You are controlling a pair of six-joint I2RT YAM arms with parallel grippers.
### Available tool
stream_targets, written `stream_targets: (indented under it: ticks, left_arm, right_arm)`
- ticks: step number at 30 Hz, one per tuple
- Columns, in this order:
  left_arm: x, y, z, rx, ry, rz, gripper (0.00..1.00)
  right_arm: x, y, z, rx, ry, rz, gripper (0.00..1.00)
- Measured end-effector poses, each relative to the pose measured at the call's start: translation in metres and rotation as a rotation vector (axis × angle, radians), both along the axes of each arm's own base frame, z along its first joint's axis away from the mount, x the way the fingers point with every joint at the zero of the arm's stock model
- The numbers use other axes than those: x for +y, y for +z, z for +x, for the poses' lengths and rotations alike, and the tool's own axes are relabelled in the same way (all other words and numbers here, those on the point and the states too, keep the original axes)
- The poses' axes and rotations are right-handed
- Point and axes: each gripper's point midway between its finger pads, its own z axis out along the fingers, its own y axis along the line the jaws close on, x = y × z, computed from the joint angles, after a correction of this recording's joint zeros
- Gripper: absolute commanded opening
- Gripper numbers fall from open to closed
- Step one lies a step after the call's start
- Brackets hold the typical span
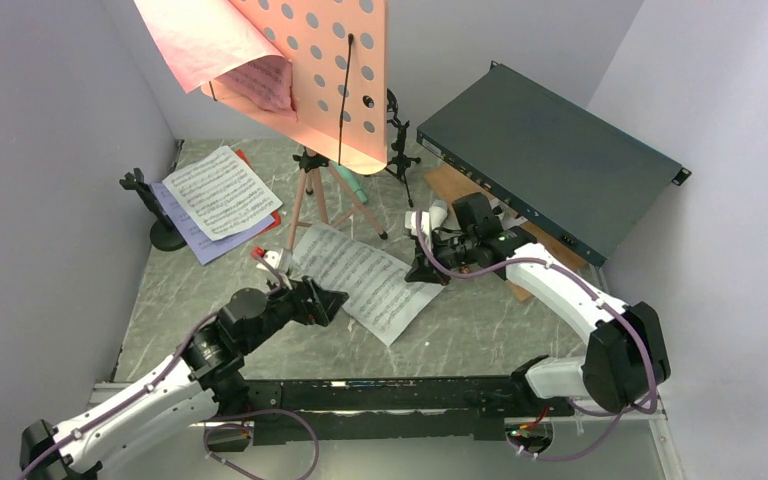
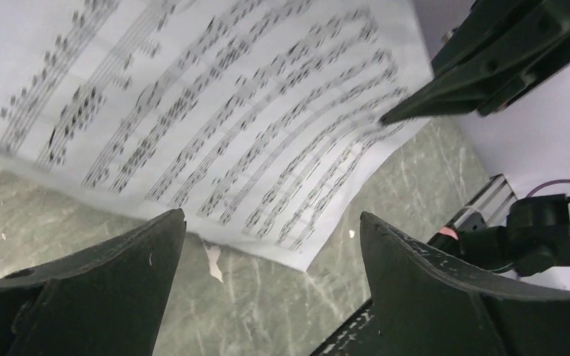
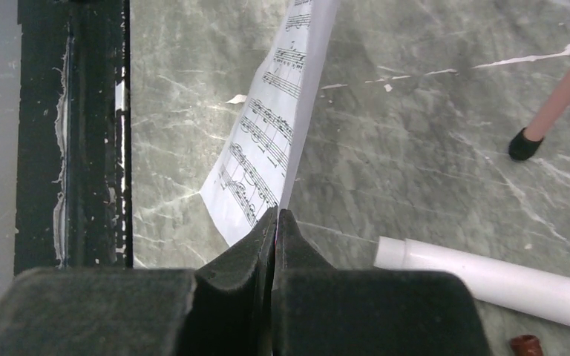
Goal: Pack up the instrument practice props
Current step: Place the sheet music at the center of the board.
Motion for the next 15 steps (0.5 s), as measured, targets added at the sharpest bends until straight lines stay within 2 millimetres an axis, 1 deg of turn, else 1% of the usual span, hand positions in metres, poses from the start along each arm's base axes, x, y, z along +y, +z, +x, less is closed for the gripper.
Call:
stream_targets:
  ticks: [1, 2, 7, 8, 10, 12, 15]
  left_arm:
    - [0.001, -0.005, -0.001, -0.016, -0.005, 0.004, 0.98]
    - [0.002, -0.011, -0.001, -0.036, -0.008, 0.003, 0.99]
    - [0.010, -0.043, -0.001, -0.061, 0.017, 0.003, 0.99]
    - [0.012, -0.052, 0.000, -0.059, 0.031, 0.007, 1.00]
    - [0.015, -0.061, 0.001, -0.054, 0.046, 0.011, 0.99]
    - [0.016, -0.065, 0.003, -0.057, 0.055, 0.008, 0.99]
    - [0.012, -0.065, 0.006, -0.072, 0.058, -0.016, 1.00]
  right_arm:
    - [-0.002, 0.002, 0.001, -0.005, -0.002, 0.004, 0.00]
    - [-0.005, 0.004, 0.002, -0.013, -0.001, 0.009, 0.00]
    - [-0.009, 0.012, -0.002, -0.026, 0.032, 0.030, 0.00]
    - [-0.009, 0.013, -0.003, -0.026, 0.038, 0.034, 0.00]
    - [-0.009, 0.016, -0.005, -0.025, 0.056, 0.044, 0.00]
    - [-0.009, 0.018, -0.009, -0.016, 0.074, 0.056, 0.00]
    - [-0.009, 0.024, -0.014, -0.009, 0.096, 0.075, 0.00]
